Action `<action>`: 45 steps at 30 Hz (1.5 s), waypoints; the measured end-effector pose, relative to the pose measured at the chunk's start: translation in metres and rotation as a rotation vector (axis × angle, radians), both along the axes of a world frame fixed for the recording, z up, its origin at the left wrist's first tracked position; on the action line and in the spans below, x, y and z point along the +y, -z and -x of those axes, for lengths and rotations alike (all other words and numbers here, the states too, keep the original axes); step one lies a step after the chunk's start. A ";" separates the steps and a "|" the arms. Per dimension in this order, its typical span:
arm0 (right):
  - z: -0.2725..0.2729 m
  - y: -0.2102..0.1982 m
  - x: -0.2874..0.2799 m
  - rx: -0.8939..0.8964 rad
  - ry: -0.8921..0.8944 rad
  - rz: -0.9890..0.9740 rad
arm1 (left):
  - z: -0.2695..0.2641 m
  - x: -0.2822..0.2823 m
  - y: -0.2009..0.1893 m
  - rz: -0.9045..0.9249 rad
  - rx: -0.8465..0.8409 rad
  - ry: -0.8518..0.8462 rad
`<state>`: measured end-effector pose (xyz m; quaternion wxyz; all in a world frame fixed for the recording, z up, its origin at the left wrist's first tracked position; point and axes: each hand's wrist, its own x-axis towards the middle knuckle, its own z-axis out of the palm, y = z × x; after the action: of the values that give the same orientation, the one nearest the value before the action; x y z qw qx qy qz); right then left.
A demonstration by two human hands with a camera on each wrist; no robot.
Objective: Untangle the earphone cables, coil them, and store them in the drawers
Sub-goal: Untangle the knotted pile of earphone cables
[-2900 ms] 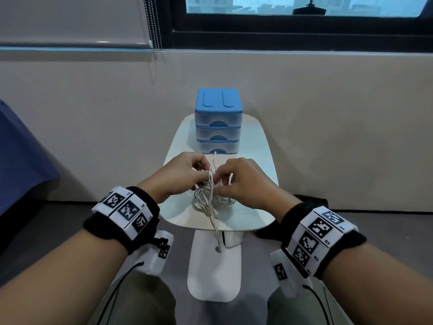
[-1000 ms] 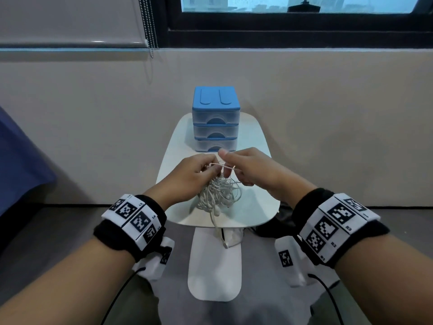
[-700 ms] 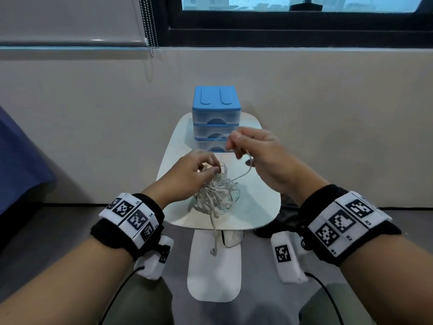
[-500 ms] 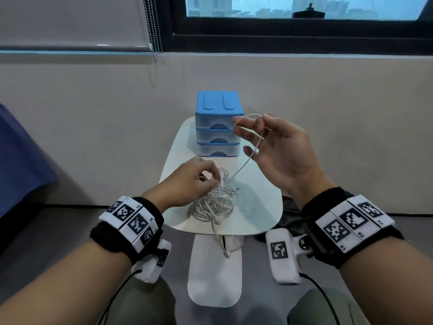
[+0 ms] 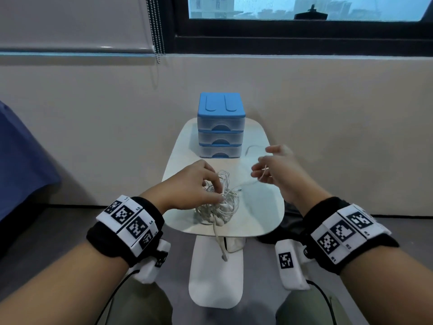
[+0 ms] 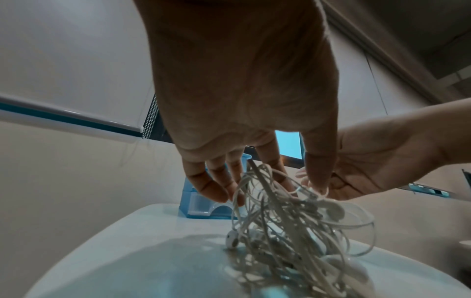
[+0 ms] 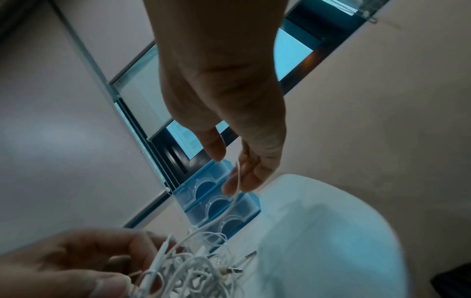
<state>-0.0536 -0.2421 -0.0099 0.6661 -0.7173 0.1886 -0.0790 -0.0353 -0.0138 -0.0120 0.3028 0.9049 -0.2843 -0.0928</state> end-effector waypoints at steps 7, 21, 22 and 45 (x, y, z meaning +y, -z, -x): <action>0.019 -0.006 0.017 -0.078 -0.176 0.760 | 0.003 -0.008 0.007 0.005 -0.019 -0.032; 0.027 0.014 0.020 -0.107 -0.530 0.809 | 0.003 -0.003 0.002 0.109 -0.024 -0.097; 0.027 0.012 0.019 -0.115 -0.516 0.773 | 0.004 -0.003 0.002 0.111 -0.031 -0.095; 0.019 0.023 0.033 -0.033 -0.450 0.324 | -0.001 -0.007 0.004 0.010 -0.136 -0.091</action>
<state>-0.0726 -0.2092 -0.0332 0.5465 -0.8369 -0.0015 0.0301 -0.0342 -0.0208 -0.0156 0.2911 0.9197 -0.2631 -0.0158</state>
